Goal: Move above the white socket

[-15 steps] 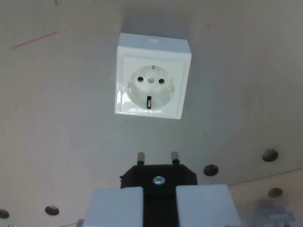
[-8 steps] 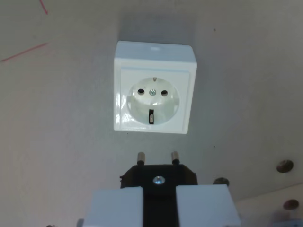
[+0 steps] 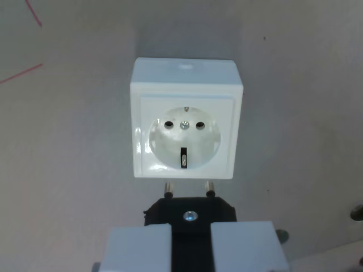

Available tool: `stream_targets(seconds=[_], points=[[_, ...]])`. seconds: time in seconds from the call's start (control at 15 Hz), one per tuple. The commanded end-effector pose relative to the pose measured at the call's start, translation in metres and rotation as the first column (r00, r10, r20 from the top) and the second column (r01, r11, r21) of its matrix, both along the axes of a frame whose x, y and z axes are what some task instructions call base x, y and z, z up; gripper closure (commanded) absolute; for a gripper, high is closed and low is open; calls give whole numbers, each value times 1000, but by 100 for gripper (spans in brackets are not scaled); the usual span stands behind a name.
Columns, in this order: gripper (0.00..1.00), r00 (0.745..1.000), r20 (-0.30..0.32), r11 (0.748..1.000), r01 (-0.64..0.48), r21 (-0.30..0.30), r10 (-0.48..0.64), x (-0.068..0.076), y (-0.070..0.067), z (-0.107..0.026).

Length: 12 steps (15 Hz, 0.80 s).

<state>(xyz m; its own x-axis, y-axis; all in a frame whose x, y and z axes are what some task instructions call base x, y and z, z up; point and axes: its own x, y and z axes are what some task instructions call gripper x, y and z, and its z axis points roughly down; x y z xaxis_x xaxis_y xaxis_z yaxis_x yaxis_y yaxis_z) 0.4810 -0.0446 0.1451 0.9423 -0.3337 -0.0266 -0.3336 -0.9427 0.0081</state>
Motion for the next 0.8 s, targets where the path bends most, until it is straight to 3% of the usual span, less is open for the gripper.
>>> stream_targets(seconds=[0.07,0.8], points=[[100,992,105,998,64,5,-64,-4,3,-11],[100,992,112,998,60,7,-61,-7,4,-25]])
